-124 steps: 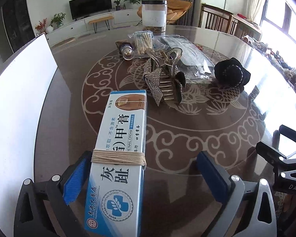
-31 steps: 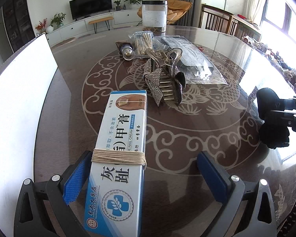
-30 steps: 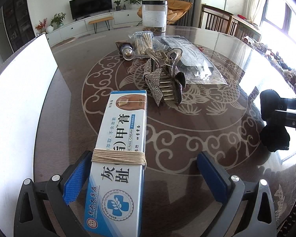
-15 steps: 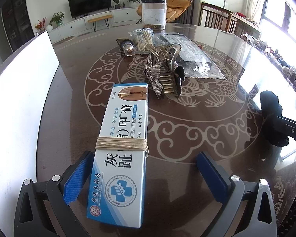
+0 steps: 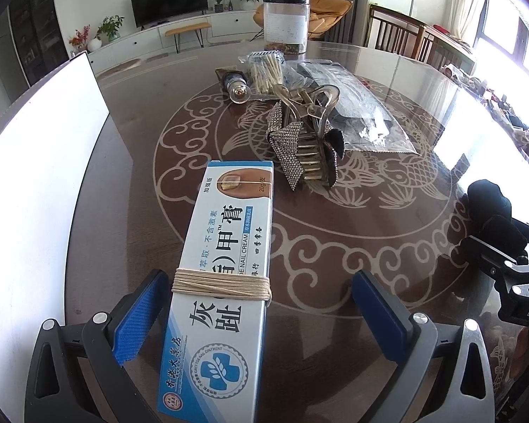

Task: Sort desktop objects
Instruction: 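Move the right gripper onto the black velvet bundle and grasp it, then carry the toothpaste box and black bundle into the white bin and release both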

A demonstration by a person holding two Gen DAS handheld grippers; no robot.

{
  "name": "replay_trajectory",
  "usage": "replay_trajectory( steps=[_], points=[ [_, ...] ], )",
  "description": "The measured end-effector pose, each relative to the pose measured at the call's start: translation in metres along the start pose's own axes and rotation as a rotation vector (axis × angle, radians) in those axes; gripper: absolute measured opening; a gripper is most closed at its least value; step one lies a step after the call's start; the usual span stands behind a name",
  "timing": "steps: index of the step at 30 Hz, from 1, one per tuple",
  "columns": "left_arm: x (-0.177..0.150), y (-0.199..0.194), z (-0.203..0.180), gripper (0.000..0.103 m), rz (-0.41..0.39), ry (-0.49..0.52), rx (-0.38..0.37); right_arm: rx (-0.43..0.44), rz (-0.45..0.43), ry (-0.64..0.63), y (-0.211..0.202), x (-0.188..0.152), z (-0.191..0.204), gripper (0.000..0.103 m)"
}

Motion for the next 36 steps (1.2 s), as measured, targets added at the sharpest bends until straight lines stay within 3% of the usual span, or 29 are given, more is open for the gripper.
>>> replay_trajectory(
  steps=[1, 2, 4, 5, 11, 19, 22, 25, 31, 36],
  points=[
    [0.000, 0.001, 0.000, 0.103, 0.007, -0.002, -0.002, -0.004, -0.007, -0.007, -0.001, 0.001, 0.001, 0.095],
    [0.001, -0.001, 0.001, 0.096, -0.006, -0.003, 0.005, -0.024, -0.021, -0.023, -0.003, 0.002, 0.002, 0.072],
    [0.004, -0.008, 0.004, 0.046, -0.044, -0.006, 0.019, -0.006, -0.016, -0.023, -0.007, 0.003, 0.001, 0.049],
    [0.005, -0.010, 0.004, 0.044, -0.044, -0.012, 0.011, 0.004, -0.016, -0.012, -0.011, 0.003, 0.000, 0.047],
    [0.006, -0.044, 0.001, 0.044, -0.125, -0.043, -0.042, 0.120, -0.061, -0.009, -0.054, 0.006, 0.007, 0.045],
    [0.013, -0.138, 0.020, 0.044, -0.295, -0.124, -0.120, 0.242, -0.086, -0.064, -0.105, 0.012, 0.055, 0.045],
    [0.007, -0.184, 0.055, 0.044, -0.363, -0.157, -0.097, 0.317, -0.099, -0.126, -0.127, 0.011, 0.100, 0.045],
    [-0.011, -0.221, 0.107, 0.044, -0.389, -0.189, -0.006, 0.419, -0.091, -0.211, -0.147, 0.001, 0.161, 0.045],
    [-0.069, -0.237, 0.221, 0.044, -0.277, -0.291, 0.204, 0.648, 0.004, -0.412, -0.172, -0.054, 0.301, 0.045],
    [-0.129, -0.210, 0.277, 0.044, -0.126, -0.378, 0.278, 0.725, 0.087, -0.598, -0.163, -0.117, 0.381, 0.046]
  ],
)
Point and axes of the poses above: each gripper's, at about its wrist camera, not at the fingertips, and y roughly the way its jaws point, z to its left, x to its top, the point moved 7 cm from there along y, roughly the way its jaws point, and after that the axes turned 15 degrees about y, right-handed, at the moved point
